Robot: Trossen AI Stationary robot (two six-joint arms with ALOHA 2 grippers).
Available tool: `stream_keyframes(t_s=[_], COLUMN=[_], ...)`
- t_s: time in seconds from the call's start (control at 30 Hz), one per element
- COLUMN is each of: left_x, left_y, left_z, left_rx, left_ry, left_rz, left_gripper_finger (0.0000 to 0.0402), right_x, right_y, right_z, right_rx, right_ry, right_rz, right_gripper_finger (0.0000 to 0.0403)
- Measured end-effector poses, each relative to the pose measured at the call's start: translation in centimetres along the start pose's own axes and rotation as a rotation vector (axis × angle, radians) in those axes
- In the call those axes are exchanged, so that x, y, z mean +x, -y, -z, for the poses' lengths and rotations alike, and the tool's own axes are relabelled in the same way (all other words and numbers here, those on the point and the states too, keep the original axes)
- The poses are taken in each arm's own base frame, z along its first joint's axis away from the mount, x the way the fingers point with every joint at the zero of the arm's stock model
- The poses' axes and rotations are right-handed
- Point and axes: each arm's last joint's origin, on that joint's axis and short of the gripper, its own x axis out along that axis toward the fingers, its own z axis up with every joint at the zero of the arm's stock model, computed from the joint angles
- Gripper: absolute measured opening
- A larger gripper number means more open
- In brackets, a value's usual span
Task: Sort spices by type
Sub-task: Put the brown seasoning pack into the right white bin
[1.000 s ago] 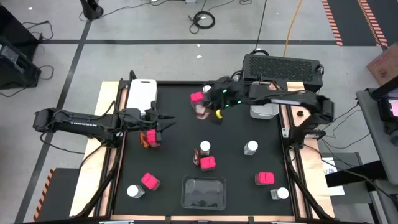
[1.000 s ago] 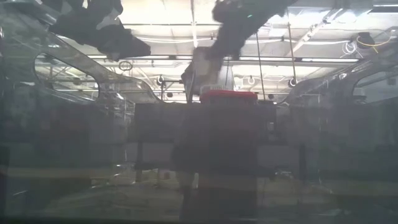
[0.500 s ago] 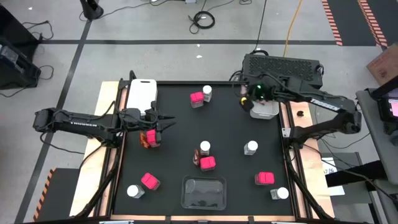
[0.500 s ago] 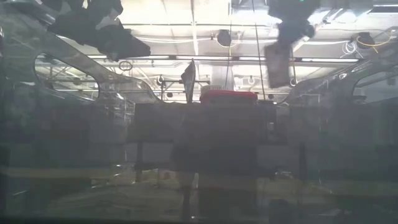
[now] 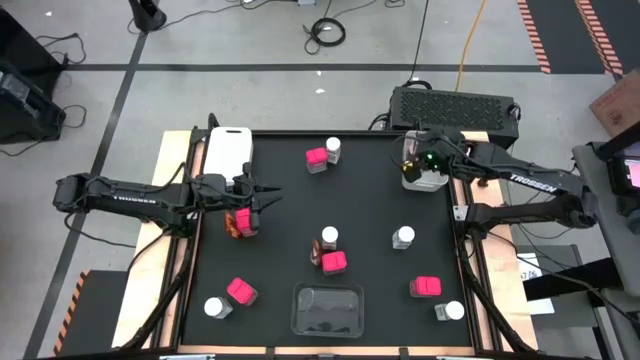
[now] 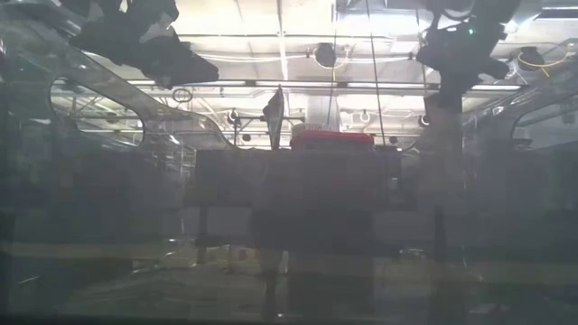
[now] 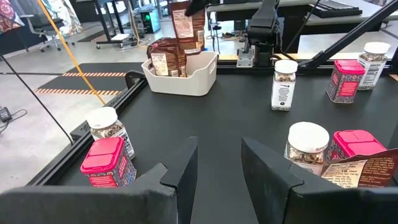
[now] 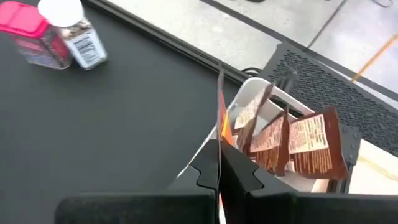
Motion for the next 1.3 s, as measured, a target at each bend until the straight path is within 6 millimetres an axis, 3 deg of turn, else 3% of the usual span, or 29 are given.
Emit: stream_keyframes(t_s=[1.03, 1.3], left_x=[0.0, 0.0], left_y=[0.0, 0.0], left_z=[0.0, 0.0], left_rx=[-0.006, -0.006], left_ry=[0.0, 0.0], left_rz=[0.0, 0.0], left_gripper_finger=[0.0128, 0.0128], right_x=[2.7, 4.4], right_y=[-0.9, -0.6], right_z=[0.4, 1.3], right_rx=[-0.013, -0.007], right_ry=[0.0, -0.028], right_rz=[0.168, 0.195], right_gripper_finger=[0.0, 0.0])
